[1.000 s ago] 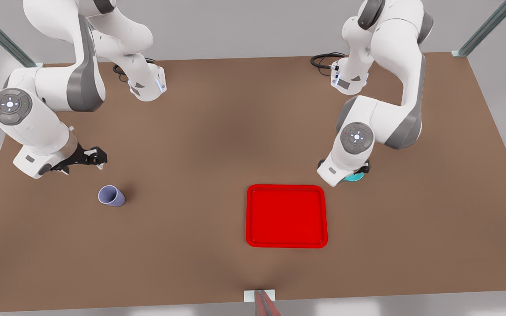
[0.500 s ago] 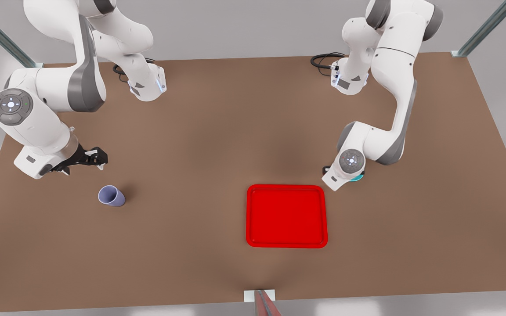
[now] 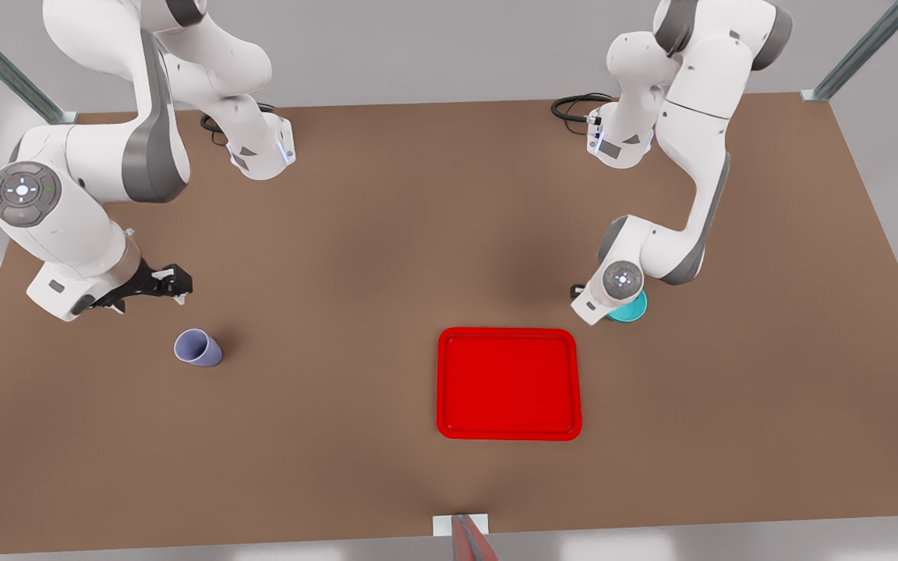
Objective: Place the bowl on the tray with the left arm and the cup on the tray with the right arm
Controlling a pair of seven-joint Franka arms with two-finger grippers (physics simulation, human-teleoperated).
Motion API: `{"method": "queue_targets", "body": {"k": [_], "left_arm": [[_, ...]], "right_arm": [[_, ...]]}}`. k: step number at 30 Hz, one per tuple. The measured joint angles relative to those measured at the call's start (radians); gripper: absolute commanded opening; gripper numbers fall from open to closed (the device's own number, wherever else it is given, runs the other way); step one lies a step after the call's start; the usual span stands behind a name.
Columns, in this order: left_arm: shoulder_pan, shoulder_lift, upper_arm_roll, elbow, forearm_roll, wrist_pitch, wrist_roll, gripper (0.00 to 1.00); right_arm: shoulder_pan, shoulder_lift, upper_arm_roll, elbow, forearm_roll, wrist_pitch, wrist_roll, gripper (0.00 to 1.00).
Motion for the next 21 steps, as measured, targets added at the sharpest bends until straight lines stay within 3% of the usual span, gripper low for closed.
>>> {"method": "queue_targets", "body": {"k": [19,20,21], "left_arm": [[0.03,0.069,0.001,-0.004,-0.002,0.028,-0.009,0.93],[0.03,0.069,0.0,-0.006,-0.004,0.027,-0.009,0.89],[0.031,0.069,0.0,-0.006,-0.005,0.026,-0.01,0.75]], "right_arm": [[0.0,0.0,0.0,0.0,0.0,0.002,0.0,1.0],[0.0,0.0,0.0,0.001,0.0,0.001,0.0,1.0],[0.0,0.0,0.0,0.0,0.0,0.002,0.0,1.0]]}}
